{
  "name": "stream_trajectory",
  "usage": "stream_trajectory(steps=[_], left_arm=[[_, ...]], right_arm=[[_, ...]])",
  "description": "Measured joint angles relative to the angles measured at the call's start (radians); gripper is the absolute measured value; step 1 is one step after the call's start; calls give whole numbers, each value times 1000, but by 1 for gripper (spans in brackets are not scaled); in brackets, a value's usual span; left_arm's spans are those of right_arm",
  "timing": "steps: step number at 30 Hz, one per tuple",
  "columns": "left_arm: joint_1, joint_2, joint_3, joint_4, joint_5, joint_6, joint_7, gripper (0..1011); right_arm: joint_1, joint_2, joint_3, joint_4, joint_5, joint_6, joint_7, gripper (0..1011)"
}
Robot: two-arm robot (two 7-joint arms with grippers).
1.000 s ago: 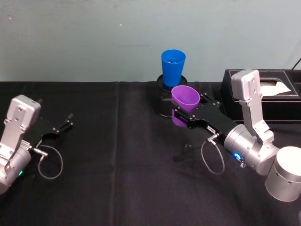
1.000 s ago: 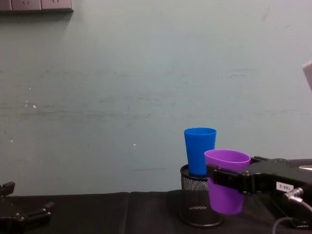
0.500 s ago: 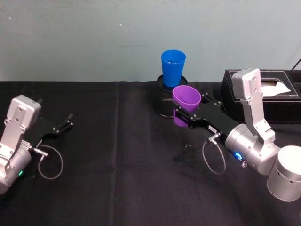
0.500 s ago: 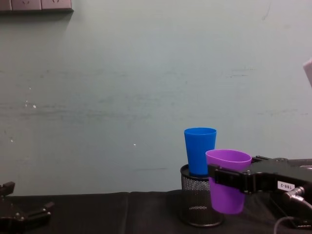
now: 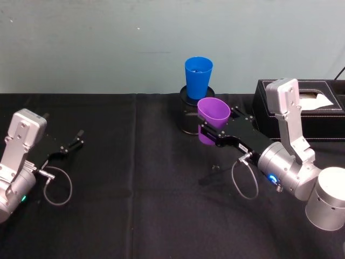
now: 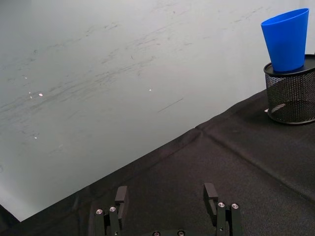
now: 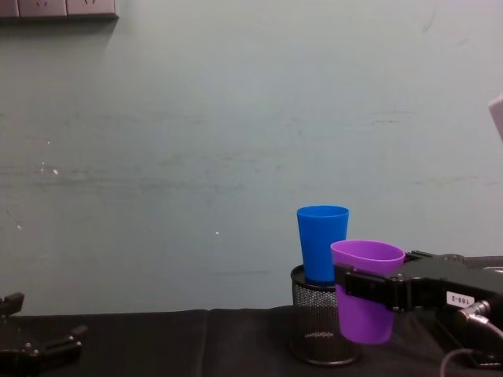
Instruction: Pick up one cup with a gripper and tap it against the other cup.
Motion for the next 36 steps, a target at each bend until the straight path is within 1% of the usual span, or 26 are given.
stream_trajectory(steps=[36], left_arm=[[0, 0, 0, 0, 0, 0, 0, 1000]], right_arm=[[0, 0, 0, 1, 0, -2, 0, 726]])
